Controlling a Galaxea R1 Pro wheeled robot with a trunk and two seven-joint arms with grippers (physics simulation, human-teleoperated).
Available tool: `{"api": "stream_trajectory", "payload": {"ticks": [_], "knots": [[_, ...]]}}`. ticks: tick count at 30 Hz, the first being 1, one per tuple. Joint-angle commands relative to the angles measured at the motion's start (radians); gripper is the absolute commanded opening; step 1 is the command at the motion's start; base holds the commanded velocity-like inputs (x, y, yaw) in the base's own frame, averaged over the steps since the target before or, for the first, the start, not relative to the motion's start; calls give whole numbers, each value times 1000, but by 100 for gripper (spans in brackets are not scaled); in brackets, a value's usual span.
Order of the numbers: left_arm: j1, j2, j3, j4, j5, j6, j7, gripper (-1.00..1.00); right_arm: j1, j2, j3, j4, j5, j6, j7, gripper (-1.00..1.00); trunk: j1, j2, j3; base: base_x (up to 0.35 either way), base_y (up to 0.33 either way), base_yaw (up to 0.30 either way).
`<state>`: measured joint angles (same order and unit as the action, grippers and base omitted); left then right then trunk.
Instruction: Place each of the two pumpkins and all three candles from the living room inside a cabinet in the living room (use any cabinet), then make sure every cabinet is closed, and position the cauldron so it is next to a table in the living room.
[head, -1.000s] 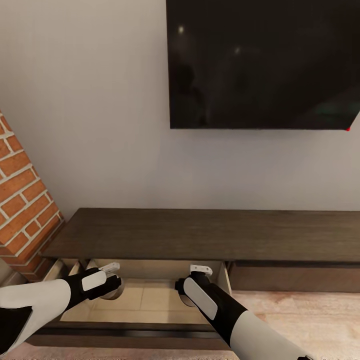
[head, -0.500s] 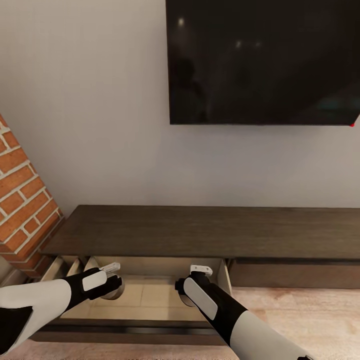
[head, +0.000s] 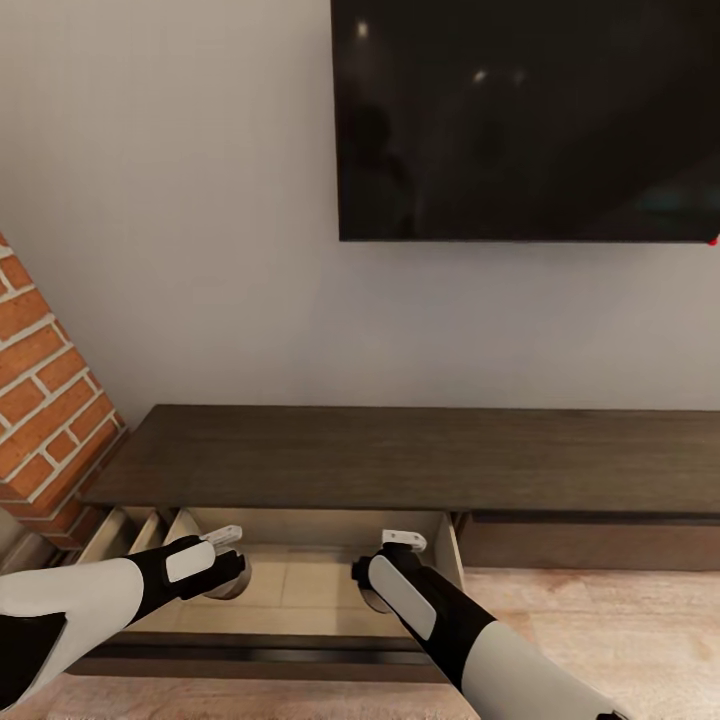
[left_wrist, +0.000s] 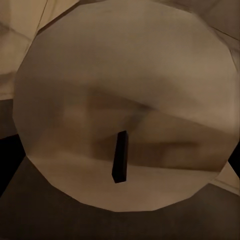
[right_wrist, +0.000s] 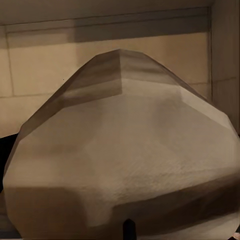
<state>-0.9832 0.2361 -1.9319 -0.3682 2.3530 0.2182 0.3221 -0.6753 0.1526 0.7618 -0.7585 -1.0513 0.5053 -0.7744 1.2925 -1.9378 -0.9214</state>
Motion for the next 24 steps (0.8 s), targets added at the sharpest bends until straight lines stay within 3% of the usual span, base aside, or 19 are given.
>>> {"api": "stream_trajectory", "payload": {"ticks": [1, 9, 24], "knots": [[-2, 0, -4, -3, 3, 0, 5, -100, -1, -3, 3, -2, -7, 1, -8, -100, 0, 0, -1, 0, 0, 0], [-2, 2, -4, -3, 3, 0, 4, -100, -1, -15, 4, 0, 20, 2, -8, -100, 0, 0, -2, 58, 0, 0], [-2, 2, -4, -3, 3, 1, 3, -100, -1, -15, 4, 1, 22, 2, -8, -100, 0, 0, -13, 46, 0, 0]]}}
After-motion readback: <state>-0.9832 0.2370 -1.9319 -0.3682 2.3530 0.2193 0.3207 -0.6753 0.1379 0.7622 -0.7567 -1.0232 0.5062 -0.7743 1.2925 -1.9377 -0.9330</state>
